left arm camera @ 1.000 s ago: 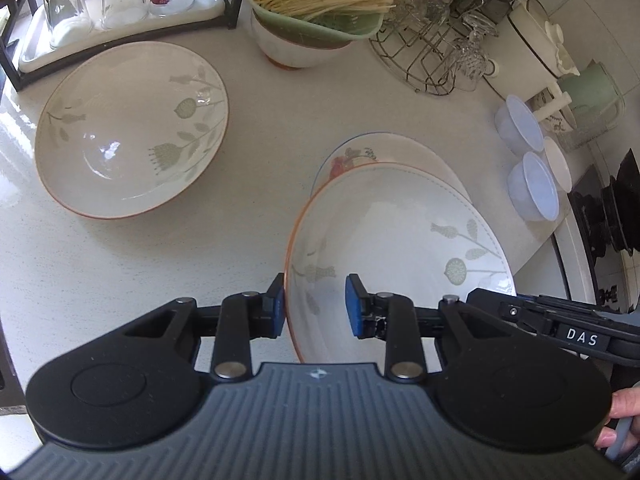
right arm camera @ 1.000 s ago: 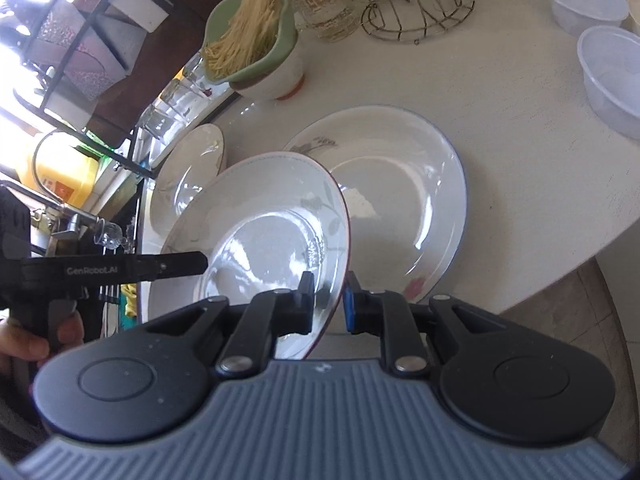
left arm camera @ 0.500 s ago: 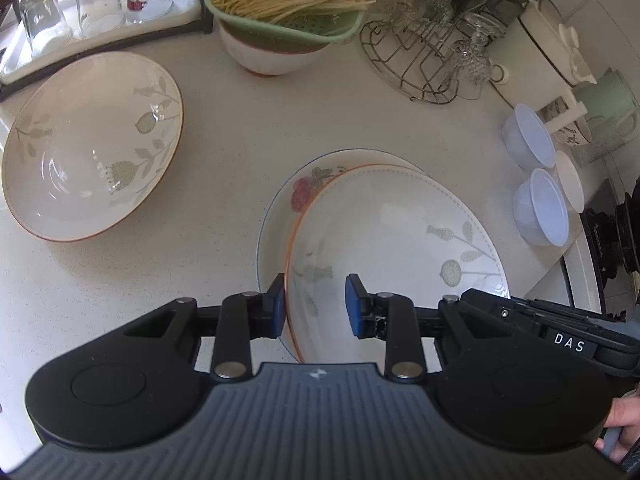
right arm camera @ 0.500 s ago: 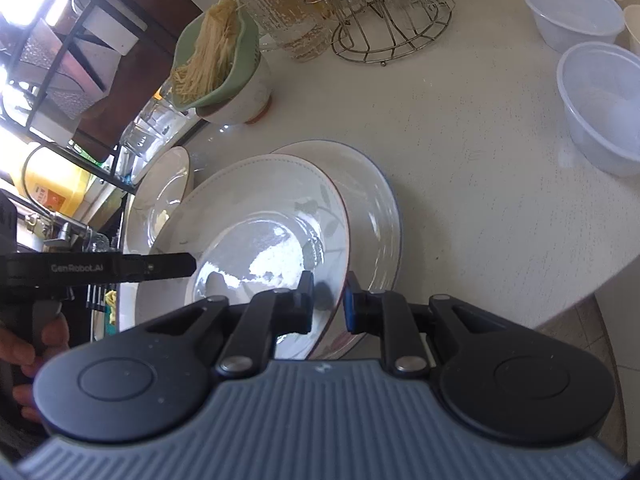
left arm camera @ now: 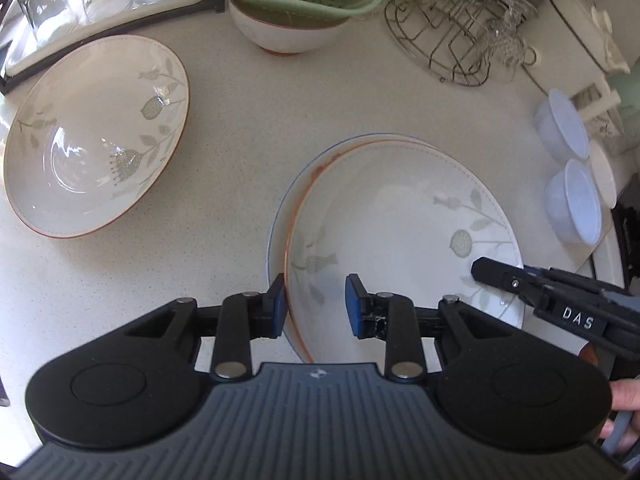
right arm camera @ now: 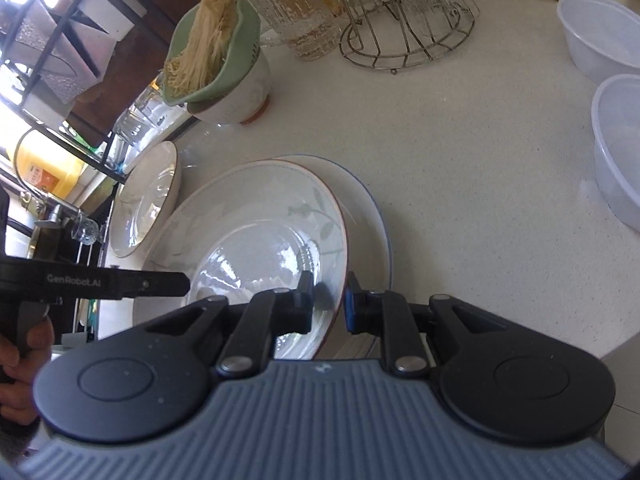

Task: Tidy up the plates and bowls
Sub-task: 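Lift the leaf plate and lower it onto the rose-pattern plate, then open both grippers and withdraw from the stacked plates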

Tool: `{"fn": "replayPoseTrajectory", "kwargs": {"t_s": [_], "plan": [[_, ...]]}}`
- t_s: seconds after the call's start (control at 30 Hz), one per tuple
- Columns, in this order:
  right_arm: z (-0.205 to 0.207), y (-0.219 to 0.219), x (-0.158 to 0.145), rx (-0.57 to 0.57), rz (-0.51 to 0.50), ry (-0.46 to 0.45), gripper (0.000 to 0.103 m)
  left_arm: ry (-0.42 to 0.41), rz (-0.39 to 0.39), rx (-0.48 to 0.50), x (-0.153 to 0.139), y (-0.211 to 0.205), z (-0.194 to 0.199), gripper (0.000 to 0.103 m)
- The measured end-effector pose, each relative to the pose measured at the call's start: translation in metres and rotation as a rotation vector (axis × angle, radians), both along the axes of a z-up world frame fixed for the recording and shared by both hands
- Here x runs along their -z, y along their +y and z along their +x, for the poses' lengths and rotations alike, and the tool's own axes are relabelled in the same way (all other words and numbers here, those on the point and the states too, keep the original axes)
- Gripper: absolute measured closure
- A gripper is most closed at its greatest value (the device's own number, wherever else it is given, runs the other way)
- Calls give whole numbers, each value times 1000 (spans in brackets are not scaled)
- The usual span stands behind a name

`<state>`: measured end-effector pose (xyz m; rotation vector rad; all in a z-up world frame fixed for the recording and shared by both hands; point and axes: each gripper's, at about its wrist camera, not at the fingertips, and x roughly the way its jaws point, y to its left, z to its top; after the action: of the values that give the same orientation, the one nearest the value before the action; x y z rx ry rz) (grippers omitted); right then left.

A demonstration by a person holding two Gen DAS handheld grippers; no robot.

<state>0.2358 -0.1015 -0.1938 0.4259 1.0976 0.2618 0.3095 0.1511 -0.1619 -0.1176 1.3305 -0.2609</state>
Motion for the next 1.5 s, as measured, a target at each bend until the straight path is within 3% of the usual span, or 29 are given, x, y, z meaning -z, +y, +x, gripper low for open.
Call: {"fn": "replayPoseTrajectory", "kwargs": {"t_s": [0.2,0.3,0.53,0.7,0.8,0.93,1.23,1.5], "plan": [[0,0,8,-8,-25,7,85,-14,42,-7,2,-1,-2,70],[0,0,8,-19,-20,8,85,-58,87,33,-4,-10,-3,70],[-2,-2,0,1,-37,-24,84,-99,26,-31,-17,-5,-5,70],[-6,-6,-19,11,-61,-81,84,-127,8,-83,-32,1,-11,70],[-10,-9,-33,13,-69,-116,84,-193,36,-83,-55,-5,-19,70],[-17,-16,-54,27,-58,-163,84,-240,-37,-108,-83,-10,-29,70],[-38,-31,-112,29,-53,-325,84,-362,-65,-161,-137,-18,-64,70],[-57,-41,-142,-11,-51,-411,84,-349,-122,-206,-153,-30,-100,70]]}}
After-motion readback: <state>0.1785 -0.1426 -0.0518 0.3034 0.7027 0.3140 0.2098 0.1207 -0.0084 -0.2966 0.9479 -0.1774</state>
